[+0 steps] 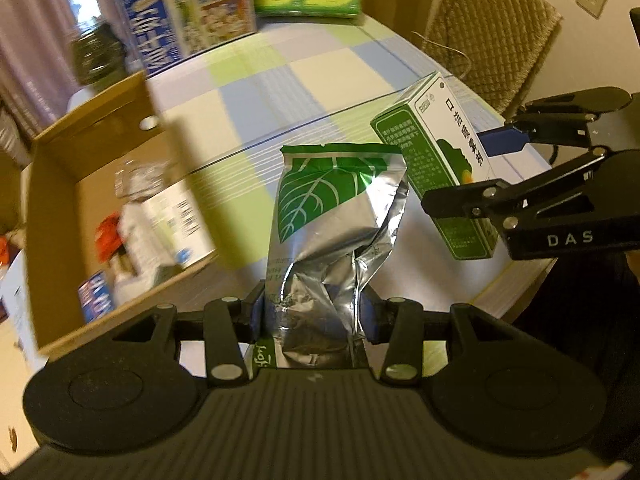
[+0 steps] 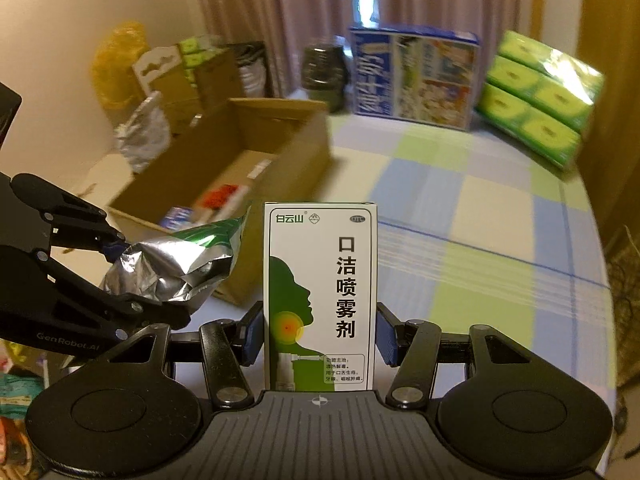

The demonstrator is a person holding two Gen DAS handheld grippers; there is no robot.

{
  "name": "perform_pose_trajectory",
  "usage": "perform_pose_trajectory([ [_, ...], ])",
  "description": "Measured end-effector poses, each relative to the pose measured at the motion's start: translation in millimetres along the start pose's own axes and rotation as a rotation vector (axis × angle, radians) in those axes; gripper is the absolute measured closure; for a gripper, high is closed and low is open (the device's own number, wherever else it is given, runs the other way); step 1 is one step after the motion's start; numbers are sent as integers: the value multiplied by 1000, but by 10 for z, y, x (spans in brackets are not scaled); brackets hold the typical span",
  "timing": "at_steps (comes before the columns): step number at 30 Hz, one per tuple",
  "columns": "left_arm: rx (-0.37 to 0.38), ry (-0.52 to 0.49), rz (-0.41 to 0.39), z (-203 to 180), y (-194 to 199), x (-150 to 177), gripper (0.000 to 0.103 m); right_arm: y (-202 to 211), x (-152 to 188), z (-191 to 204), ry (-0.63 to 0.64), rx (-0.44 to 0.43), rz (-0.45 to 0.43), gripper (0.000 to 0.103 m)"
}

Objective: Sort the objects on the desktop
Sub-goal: 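Carry the foil bag with the left tool while the right tool carries the spray box to the cardboard box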

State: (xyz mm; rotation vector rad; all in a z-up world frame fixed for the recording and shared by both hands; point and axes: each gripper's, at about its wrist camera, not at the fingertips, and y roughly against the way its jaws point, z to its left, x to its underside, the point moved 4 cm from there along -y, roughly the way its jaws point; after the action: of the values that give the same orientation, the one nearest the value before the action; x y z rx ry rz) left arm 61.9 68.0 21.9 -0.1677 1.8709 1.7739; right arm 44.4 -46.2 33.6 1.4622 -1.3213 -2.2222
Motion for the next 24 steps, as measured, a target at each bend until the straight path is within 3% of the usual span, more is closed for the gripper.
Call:
perform_pose_trajectory([
  [13,-114,203,-9,937,672,572,63,-422,-346,1048,101,-86,17,51],
  [24,-131,330,-35,1439,825,532,63,-689,-639,1299,72,-94,19,51],
])
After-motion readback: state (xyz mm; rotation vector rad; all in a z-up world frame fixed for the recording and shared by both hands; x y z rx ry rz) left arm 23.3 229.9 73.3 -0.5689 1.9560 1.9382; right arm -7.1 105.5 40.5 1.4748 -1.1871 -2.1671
